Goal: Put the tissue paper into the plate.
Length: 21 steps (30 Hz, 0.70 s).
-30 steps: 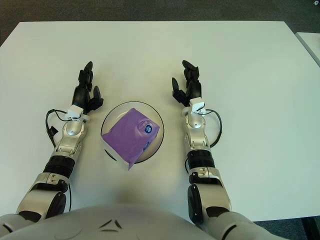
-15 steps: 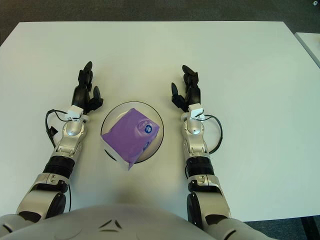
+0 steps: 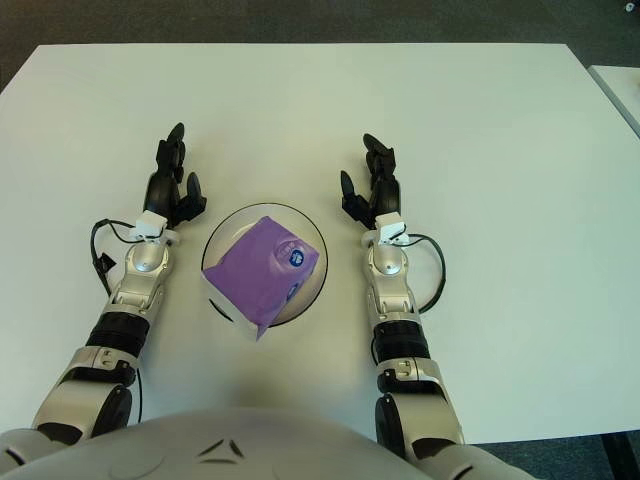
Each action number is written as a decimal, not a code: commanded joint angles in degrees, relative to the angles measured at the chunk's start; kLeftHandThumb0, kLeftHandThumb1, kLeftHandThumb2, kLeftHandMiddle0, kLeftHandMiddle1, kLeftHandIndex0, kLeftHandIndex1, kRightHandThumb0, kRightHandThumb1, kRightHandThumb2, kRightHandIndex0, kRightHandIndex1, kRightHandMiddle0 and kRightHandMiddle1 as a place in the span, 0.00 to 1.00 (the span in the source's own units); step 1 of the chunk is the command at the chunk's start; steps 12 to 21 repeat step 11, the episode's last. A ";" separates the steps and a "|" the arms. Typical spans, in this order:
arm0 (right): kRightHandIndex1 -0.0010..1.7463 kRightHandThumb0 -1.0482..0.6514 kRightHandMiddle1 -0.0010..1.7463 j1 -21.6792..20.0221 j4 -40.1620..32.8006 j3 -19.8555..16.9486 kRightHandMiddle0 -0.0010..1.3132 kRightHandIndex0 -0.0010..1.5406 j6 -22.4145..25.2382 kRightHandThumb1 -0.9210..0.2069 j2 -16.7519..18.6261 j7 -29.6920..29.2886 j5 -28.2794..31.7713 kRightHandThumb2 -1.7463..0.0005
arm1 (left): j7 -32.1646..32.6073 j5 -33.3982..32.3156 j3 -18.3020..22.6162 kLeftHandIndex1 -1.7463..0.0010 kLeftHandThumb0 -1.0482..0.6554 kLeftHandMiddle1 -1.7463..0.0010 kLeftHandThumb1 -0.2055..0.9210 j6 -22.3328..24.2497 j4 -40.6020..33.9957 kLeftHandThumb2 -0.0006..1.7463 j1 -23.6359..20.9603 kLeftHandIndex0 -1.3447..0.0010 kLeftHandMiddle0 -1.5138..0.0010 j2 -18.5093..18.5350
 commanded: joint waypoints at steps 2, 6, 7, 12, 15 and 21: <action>0.25 0.27 0.31 4.28 2.06 0.57 0.00 0.10 3.50 0.01 0.02 0.81 0.12 0.70 | 1.18 1.32 -0.58 0.82 0.13 0.96 1.00 -0.42 5.62 0.51 7.82 1.00 0.91 -0.70; 0.25 0.26 0.31 4.48 1.86 0.79 0.00 0.09 3.80 0.01 -0.01 1.06 0.30 0.70 | 1.36 1.03 -0.50 0.81 0.13 0.96 1.00 -0.53 5.71 0.51 7.67 1.00 0.91 -0.83; 0.25 0.26 0.31 4.51 1.82 0.82 0.00 0.09 3.85 0.02 0.00 1.10 0.33 0.70 | 1.40 0.97 -0.48 0.81 0.13 0.96 1.00 -0.56 5.72 0.51 7.64 1.00 0.91 -0.86; 0.26 0.26 0.31 4.58 1.98 0.97 0.00 0.10 3.68 0.02 0.11 1.17 0.39 0.71 | 1.69 0.82 -0.30 0.81 0.13 0.96 1.00 -0.56 5.71 0.50 7.48 1.00 0.91 -1.03; 0.26 0.26 0.31 4.58 1.98 0.97 0.00 0.10 3.68 0.02 0.11 1.17 0.39 0.71 | 1.69 0.82 -0.30 0.81 0.13 0.96 1.00 -0.56 5.71 0.50 7.48 1.00 0.91 -1.03; 0.26 0.26 0.31 4.58 1.98 0.97 0.00 0.10 3.68 0.02 0.11 1.17 0.39 0.71 | 1.69 0.82 -0.30 0.81 0.13 0.96 1.00 -0.56 5.71 0.50 7.48 1.00 0.91 -1.03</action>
